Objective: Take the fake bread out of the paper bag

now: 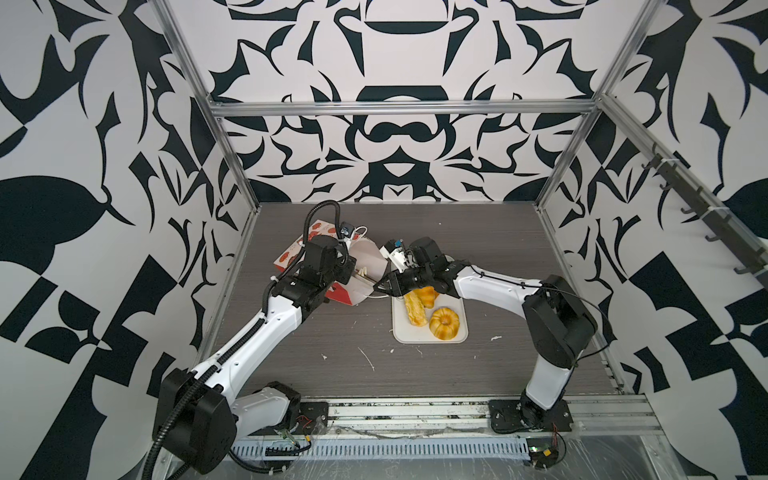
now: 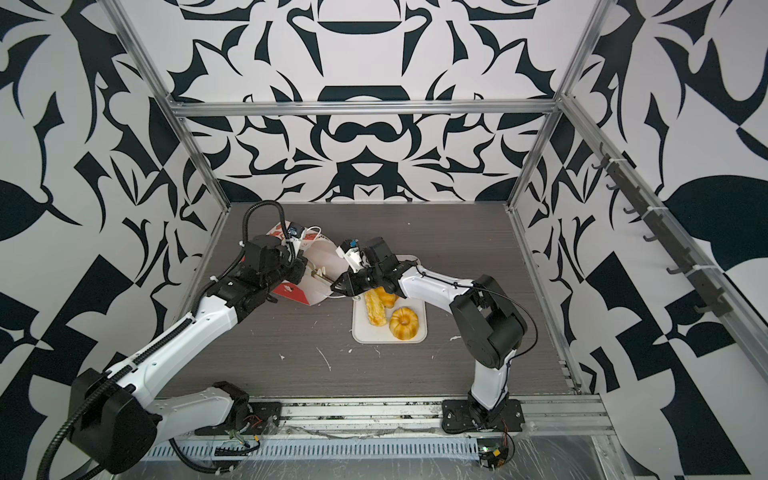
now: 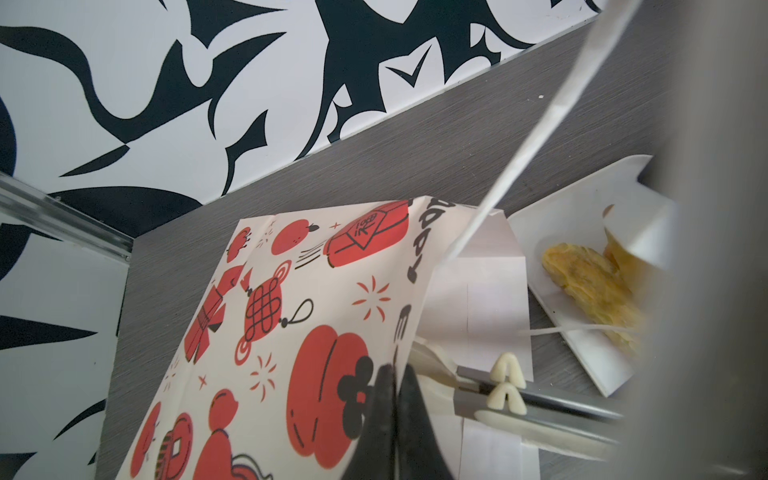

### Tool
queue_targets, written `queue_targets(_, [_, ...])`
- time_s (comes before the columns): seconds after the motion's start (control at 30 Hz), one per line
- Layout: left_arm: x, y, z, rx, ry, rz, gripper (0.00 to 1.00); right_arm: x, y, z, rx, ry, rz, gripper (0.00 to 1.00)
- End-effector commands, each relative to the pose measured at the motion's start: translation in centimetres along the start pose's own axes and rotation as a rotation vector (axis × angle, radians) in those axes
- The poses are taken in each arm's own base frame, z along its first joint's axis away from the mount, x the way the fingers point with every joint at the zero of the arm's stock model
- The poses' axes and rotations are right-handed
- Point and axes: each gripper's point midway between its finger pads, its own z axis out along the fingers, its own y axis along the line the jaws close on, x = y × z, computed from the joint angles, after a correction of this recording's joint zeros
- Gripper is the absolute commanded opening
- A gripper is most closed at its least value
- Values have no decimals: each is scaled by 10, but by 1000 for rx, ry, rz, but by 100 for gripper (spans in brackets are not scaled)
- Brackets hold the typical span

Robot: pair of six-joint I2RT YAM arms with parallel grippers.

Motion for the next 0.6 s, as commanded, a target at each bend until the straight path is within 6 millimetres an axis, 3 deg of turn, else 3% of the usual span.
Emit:
queue_targets(0.0, [2,0,-3,2,1,-10,0,-23,14,-16,-27,-85,-44,0])
queue_targets(0.57, [2,-3,2,11,11,-9,0,-18,5,-36,-100,-134,54,0])
